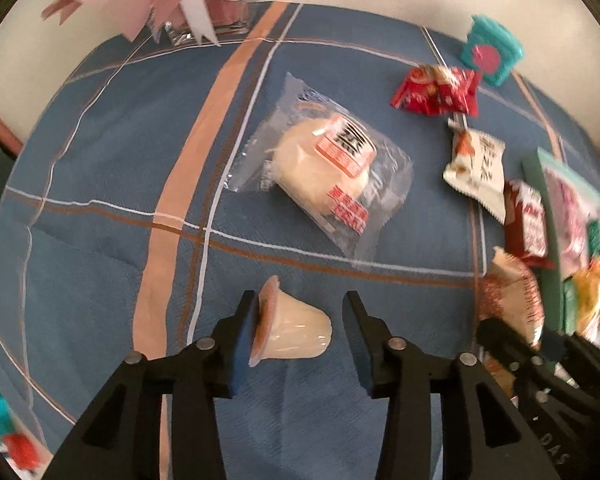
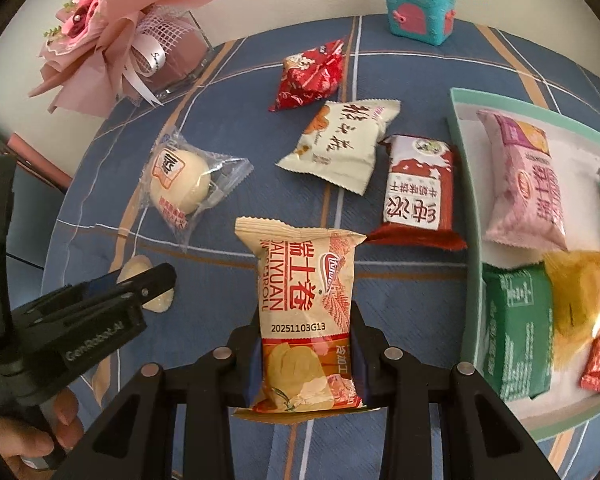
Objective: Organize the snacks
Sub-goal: 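Grasp the jelly cup with the left gripper while the right gripper grasps the orange bread pack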
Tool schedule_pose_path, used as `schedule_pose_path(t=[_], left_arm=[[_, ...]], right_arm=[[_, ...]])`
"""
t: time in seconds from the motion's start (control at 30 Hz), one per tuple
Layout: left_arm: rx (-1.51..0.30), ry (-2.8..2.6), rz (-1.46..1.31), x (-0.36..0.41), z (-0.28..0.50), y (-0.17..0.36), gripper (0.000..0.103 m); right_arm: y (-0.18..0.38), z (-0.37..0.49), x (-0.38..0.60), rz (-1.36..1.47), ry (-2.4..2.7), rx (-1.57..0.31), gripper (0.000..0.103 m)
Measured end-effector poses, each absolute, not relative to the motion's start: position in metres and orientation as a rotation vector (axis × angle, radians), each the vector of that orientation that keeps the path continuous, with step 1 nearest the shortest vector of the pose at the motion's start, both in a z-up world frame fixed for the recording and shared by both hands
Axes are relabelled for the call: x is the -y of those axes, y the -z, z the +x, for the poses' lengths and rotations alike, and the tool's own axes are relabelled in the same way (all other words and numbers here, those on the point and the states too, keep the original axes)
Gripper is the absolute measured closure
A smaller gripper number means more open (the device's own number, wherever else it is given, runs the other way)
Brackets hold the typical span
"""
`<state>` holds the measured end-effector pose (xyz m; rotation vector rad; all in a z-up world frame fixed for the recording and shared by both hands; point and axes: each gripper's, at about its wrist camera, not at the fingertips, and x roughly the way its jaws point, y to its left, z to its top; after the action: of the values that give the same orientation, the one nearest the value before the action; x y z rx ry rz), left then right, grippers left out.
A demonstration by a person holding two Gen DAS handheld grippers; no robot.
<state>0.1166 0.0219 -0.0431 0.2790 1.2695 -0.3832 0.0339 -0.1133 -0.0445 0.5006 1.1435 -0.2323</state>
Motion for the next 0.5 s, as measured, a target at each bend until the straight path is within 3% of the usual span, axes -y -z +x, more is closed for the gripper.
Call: schedule_pose_path(t=[0.2,0.3,0.5], left_arm=[[-1.271,0.346,0.381,-0.008,0.108,0.052,0.057],[-1.259,0.328,0.429,-0.003,0.103,0.055,0.062],[-1.266,0.322,0.36,-0.014,0.106,0.047,0.063]], right_arm=[[0.044,0.025,0.118,0.518,0.234,-1.152,0.066],[0.044,0.029,0.115,0.513,0.235,-1.151,0.066],[0.038,0.031,0.114,0.515,0.223,-1.136,0.066]])
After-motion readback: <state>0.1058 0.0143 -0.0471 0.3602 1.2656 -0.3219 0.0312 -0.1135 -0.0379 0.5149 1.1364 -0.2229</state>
